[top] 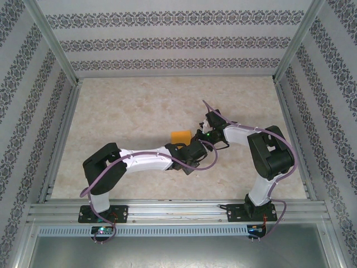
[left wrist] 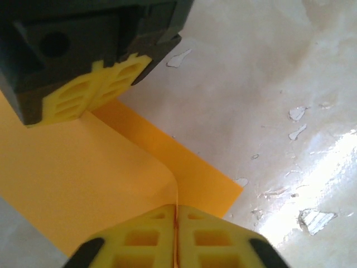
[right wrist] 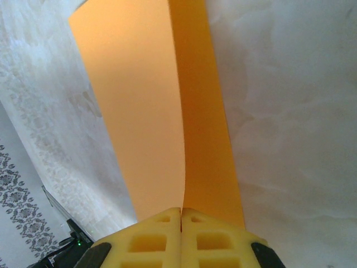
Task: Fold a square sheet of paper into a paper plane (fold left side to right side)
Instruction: Fold the triangle a second time at the center of the table.
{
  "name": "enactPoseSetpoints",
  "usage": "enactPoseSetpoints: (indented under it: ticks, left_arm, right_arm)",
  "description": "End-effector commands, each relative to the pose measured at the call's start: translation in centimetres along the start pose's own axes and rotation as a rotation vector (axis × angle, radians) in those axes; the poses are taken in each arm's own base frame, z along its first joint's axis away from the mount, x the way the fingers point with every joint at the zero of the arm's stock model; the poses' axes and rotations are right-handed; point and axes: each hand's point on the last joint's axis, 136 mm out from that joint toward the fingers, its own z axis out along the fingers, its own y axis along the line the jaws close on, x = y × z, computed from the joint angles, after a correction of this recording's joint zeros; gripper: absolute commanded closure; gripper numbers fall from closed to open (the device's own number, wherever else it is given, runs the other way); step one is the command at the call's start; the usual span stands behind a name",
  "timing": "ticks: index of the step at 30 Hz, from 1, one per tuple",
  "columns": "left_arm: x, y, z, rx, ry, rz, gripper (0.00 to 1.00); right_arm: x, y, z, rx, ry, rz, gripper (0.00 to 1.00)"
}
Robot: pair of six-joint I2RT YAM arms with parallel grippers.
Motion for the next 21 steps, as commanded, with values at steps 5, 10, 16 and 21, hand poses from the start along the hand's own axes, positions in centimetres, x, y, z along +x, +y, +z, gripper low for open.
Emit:
enactPoseSetpoints:
  ticks: [5,10,16,21]
  left_arm:
    - [0.2,0.4,-0.7,0.042,-0.004,-0.102,1.00]
    - [0.0,0.5,-1.3,0.150,-0.035,-0.210,1.00]
    - [-0.5,0.1,-1.5,0.367,-0.071,-0.393,1.00]
    - [-1.5,1.1,-1.8,0.528,-0.139,-0.580,1.00]
  right_arm:
    - [-1.2,1.9,-1.8,-0.027,-0.052,-0.035,0.96]
    - [-2.2,2.6,-4.0,-0.041,-0.137,-0.075,0.77]
    - [-2.6,1.3,-6.9,-0.038,-0.223,-0.078,0.64]
    - [-0.8,0.1,-7.3,-0.044,-0.214,-0.088,0.70]
